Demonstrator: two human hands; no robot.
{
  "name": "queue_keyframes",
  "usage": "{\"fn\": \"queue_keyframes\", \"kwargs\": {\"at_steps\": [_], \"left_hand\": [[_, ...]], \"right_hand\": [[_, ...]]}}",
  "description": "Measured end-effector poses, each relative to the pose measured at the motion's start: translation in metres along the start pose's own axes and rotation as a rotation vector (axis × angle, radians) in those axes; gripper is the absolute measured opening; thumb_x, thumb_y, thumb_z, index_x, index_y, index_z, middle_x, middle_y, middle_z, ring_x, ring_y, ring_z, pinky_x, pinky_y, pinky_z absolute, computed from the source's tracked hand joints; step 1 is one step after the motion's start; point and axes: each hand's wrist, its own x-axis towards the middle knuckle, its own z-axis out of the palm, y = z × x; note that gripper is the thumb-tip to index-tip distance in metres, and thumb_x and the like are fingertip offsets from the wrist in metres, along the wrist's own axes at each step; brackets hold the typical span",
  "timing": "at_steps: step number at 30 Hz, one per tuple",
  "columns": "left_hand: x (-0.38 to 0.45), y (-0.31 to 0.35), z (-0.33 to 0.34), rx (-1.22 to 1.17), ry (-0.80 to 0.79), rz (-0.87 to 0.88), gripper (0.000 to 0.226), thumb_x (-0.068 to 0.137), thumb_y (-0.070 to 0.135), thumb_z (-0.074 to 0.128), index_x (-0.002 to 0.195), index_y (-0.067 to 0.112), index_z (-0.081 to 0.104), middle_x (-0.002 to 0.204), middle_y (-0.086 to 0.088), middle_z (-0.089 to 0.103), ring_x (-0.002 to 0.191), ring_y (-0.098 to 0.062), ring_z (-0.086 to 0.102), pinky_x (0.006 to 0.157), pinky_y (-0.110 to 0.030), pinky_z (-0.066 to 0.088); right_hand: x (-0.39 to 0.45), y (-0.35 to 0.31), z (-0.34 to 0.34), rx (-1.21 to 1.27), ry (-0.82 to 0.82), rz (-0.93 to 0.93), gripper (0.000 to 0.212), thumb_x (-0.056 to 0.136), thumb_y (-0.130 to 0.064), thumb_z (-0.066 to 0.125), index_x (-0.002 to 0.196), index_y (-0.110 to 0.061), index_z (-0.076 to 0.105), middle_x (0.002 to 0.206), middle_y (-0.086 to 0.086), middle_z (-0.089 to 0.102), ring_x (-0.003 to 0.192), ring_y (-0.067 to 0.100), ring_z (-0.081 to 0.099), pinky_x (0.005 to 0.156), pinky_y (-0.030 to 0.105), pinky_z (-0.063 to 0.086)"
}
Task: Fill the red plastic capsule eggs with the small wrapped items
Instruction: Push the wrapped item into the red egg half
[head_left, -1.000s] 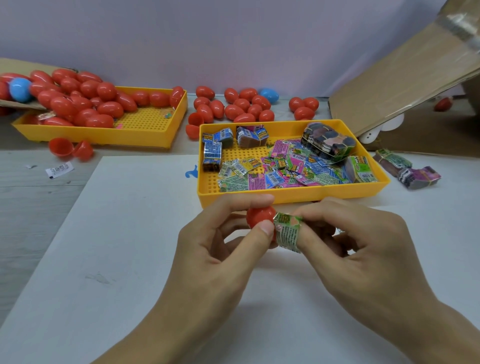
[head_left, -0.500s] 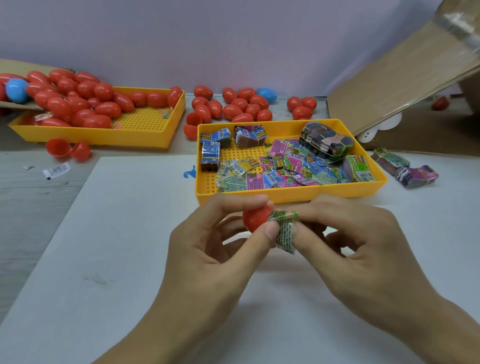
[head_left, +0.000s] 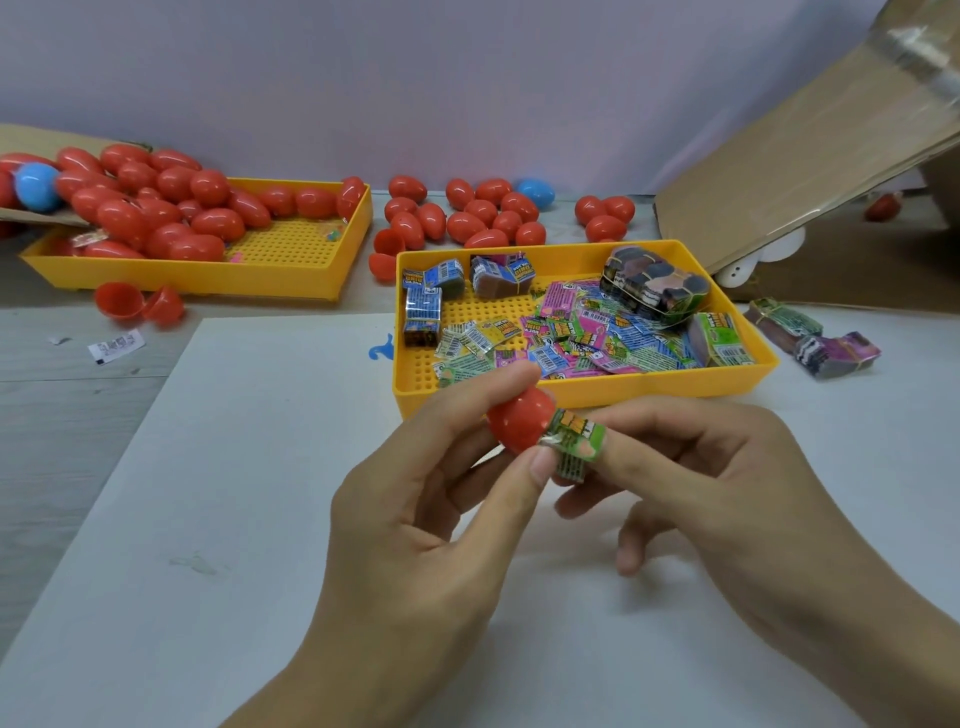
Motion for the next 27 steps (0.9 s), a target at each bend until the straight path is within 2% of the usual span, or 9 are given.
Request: {"fn": "queue_keyframes", "kwargs": {"at_steps": [3, 6, 9, 12, 19, 21, 23, 25, 27], "left_hand": [[-0.001, -0.001, 0.000, -0.011, -0.001, -0.013, 0.040, 0.085, 0.009, 0.068, 0.123, 0.021, 0.070, 0.123, -0.007, 0.069, 0.111, -0.019, 0.070, 0.090, -0.025, 0.057], [0.000, -0.001, -0.001, 0.004, -0.005, 0.002, 0.039, 0.087, 0.010, 0.074, 0.124, 0.023, 0.068, 0.120, -0.004, 0.071, 0.110, -0.019, 0.070, 0.089, -0.025, 0.057], [0.002, -0.001, -0.002, 0.024, 0.024, 0.006, 0.040, 0.083, 0.014, 0.071, 0.121, 0.025, 0.070, 0.114, 0.001, 0.073, 0.106, -0.016, 0.071, 0.086, -0.023, 0.058], [0.003, 0.000, -0.003, 0.032, 0.032, -0.014, 0.039, 0.082, 0.018, 0.072, 0.120, 0.026, 0.070, 0.112, 0.004, 0.073, 0.104, -0.017, 0.072, 0.084, -0.022, 0.058], [0.003, 0.001, -0.002, 0.049, 0.023, -0.044, 0.037, 0.080, 0.016, 0.080, 0.115, 0.020, 0.073, 0.112, 0.004, 0.072, 0.102, -0.015, 0.072, 0.083, -0.023, 0.059], [0.003, 0.001, -0.002, 0.039, 0.014, -0.055, 0.036, 0.079, 0.016, 0.074, 0.115, 0.018, 0.072, 0.110, 0.003, 0.072, 0.102, -0.016, 0.072, 0.083, -0.023, 0.059], [0.003, 0.001, -0.002, 0.031, 0.001, -0.065, 0.036, 0.079, 0.016, 0.073, 0.115, 0.016, 0.072, 0.111, 0.002, 0.073, 0.102, -0.017, 0.072, 0.084, -0.024, 0.059], [0.003, 0.000, -0.003, 0.019, -0.007, -0.086, 0.036, 0.079, 0.016, 0.073, 0.115, 0.016, 0.073, 0.111, 0.001, 0.073, 0.103, -0.017, 0.072, 0.084, -0.024, 0.058], [0.003, -0.001, -0.003, 0.011, -0.018, -0.104, 0.035, 0.080, 0.016, 0.077, 0.115, 0.017, 0.073, 0.110, 0.001, 0.073, 0.102, -0.018, 0.072, 0.084, -0.023, 0.058]], "right_hand": [[0.001, 0.000, -0.002, 0.056, -0.019, 0.053, 0.019, 0.078, -0.023, 0.067, 0.089, -0.015, 0.080, 0.081, 0.012, 0.076, 0.071, 0.025, 0.074, 0.040, 0.024, 0.047], [0.001, 0.001, -0.002, 0.087, -0.056, 0.083, 0.021, 0.079, -0.024, 0.065, 0.088, -0.013, 0.081, 0.082, 0.015, 0.075, 0.072, 0.025, 0.074, 0.041, 0.025, 0.048], [0.000, 0.002, -0.002, 0.028, -0.029, -0.005, 0.017, 0.081, -0.023, 0.065, 0.084, -0.016, 0.080, 0.079, 0.010, 0.075, 0.069, 0.024, 0.074, 0.040, 0.025, 0.048], [-0.003, 0.003, 0.001, -0.121, -0.006, -0.135, 0.019, 0.080, -0.036, 0.065, 0.086, -0.025, 0.080, 0.079, 0.002, 0.075, 0.071, 0.021, 0.074, 0.041, 0.027, 0.051], [-0.003, 0.010, 0.000, -0.233, 0.062, -0.183, 0.025, 0.078, -0.045, 0.059, 0.082, -0.029, 0.078, 0.071, 0.000, 0.074, 0.062, 0.021, 0.071, 0.040, 0.028, 0.051], [-0.003, 0.010, 0.000, -0.242, 0.076, -0.213, 0.021, 0.077, -0.042, 0.062, 0.082, -0.029, 0.078, 0.069, -0.002, 0.073, 0.062, 0.015, 0.071, 0.040, 0.023, 0.049], [-0.004, 0.011, 0.001, -0.222, 0.096, -0.236, 0.014, 0.077, -0.034, 0.068, 0.087, -0.031, 0.078, 0.073, -0.002, 0.073, 0.062, 0.015, 0.071, 0.040, 0.022, 0.048], [-0.004, 0.011, 0.000, -0.232, 0.139, -0.290, 0.025, 0.078, -0.024, 0.070, 0.099, -0.036, 0.076, 0.086, -0.002, 0.072, 0.066, 0.019, 0.070, 0.039, 0.025, 0.048], [-0.004, 0.010, 0.000, -0.346, 0.151, -0.412, 0.032, 0.081, -0.019, 0.071, 0.105, -0.039, 0.074, 0.095, -0.006, 0.069, 0.075, 0.019, 0.068, 0.040, 0.029, 0.050]]}}
